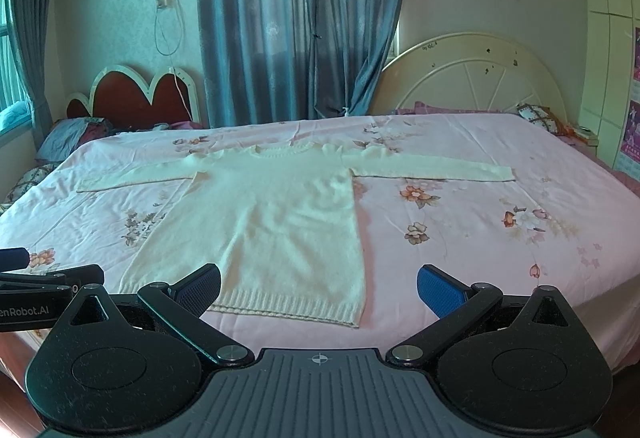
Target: Fold small clothes
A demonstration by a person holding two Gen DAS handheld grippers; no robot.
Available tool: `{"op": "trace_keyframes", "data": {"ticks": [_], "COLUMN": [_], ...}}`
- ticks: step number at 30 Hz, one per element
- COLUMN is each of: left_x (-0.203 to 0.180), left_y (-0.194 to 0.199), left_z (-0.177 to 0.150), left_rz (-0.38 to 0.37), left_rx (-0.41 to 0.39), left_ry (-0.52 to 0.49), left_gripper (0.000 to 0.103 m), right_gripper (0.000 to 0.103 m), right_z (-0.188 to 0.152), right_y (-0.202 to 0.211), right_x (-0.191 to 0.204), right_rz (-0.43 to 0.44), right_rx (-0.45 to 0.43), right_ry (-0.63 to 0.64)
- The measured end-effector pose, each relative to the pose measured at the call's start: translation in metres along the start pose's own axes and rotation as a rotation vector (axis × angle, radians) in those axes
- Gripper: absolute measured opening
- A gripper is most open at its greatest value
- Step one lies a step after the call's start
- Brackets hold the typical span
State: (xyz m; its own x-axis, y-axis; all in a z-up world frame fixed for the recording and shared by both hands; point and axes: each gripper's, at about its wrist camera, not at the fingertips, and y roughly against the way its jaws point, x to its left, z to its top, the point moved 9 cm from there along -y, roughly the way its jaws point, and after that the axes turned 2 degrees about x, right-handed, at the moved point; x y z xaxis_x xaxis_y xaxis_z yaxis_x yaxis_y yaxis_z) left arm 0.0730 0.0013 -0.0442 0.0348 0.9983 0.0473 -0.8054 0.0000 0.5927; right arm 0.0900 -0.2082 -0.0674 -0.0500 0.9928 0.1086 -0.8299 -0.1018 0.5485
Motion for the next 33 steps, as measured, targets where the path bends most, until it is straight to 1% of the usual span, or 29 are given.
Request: {"op": "trace_keyframes", "data": {"ticks": [8, 33], "left_x": [0.0053, 0.0048], "left_y": [0.0037, 0.0033], "left_z": [0.0012, 0.0001], "left_rz": [0.006, 0.006], "left_rx": [-0.002, -0.001], "left_ry": [0.002, -0.007], "left_gripper": [0.103, 0.103], "right_gripper": [0.103, 0.103], "right_z": [0.0017, 0.0039], "right_y": [0.0001, 0.0005], "right_x": [0.0002, 0.0000], "right_rz": [0.001, -0.001], "right_rx": [0.000, -0.004], "right_ry": [0.001, -0.005]}}
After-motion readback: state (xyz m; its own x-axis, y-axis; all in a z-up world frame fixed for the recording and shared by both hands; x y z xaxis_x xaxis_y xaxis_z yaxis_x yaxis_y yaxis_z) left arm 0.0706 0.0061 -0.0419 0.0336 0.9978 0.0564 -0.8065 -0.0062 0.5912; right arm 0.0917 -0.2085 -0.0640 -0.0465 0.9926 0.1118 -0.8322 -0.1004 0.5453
